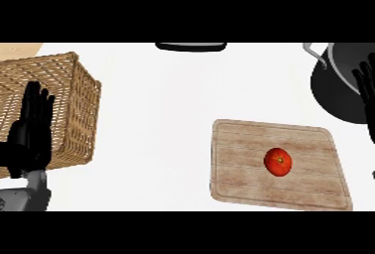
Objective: Pick the tomato from the cutting board and place it in the pot
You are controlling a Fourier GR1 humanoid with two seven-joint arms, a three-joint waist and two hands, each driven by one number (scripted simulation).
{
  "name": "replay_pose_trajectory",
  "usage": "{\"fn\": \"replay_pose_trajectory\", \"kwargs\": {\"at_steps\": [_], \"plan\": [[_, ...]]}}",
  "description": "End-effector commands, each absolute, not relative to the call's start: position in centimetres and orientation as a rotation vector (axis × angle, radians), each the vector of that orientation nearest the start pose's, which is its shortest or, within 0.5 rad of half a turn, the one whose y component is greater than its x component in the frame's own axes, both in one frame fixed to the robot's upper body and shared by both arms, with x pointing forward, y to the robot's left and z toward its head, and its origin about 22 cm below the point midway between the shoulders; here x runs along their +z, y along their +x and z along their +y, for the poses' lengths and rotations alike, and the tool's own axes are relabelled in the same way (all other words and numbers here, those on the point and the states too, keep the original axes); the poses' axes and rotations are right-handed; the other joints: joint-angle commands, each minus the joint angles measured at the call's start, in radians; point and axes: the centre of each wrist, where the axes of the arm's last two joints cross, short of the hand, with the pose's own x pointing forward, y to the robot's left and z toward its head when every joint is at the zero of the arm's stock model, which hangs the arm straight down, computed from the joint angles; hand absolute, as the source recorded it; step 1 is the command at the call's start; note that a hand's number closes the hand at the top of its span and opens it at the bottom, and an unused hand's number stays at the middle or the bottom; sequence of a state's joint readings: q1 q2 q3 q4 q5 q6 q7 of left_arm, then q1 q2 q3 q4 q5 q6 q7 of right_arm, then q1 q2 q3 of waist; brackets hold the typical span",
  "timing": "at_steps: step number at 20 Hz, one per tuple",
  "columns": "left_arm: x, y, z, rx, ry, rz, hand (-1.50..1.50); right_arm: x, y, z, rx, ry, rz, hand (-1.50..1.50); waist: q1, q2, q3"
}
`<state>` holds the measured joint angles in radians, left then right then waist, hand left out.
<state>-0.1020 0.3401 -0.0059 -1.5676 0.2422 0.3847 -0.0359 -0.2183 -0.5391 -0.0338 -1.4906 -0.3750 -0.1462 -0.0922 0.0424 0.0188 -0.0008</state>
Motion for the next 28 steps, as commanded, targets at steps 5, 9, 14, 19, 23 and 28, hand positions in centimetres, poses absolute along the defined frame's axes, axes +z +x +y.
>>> {"fn": "replay_pose_trajectory", "kwargs": {"at_steps": [5,9,14,19,23,28], "plan": [[5.3,27.8,25.3,0.011,0.116,-1.652,0.0,7.8,28.8,-21.5,0.66,0.685,-1.616,-1.5,0.063,0.011,0.007],[3.7,27.0,22.2,-0.018,-0.011,-1.503,0.0,9.6,29.3,-24.3,0.966,0.536,-1.885,-1.5,-0.019,-0.007,0.008],[5.0,27.0,23.0,-0.035,-0.01,-1.491,0.0,10.8,30.0,-29.8,1.025,0.775,-2.08,-1.5,-0.027,-0.011,0.008],[5.2,26.9,24.1,-0.028,0.004,-1.493,0.0,16.1,30.7,-35.5,1.338,0.496,-2.047,-1.5,-0.027,-0.015,0.004],[5.8,27.9,22.8,-0.018,-0.006,-1.495,0.0,20.6,31.3,-36.3,1.544,0.369,-1.999,-1.5,-0.027,-0.013,0.002],[5.6,26.9,22.3,-0.023,-0.018,-1.464,0.0,22.4,30.7,-35.2,1.775,0.258,-1.832,-1.5,-0.022,-0.016,0.001]]}}
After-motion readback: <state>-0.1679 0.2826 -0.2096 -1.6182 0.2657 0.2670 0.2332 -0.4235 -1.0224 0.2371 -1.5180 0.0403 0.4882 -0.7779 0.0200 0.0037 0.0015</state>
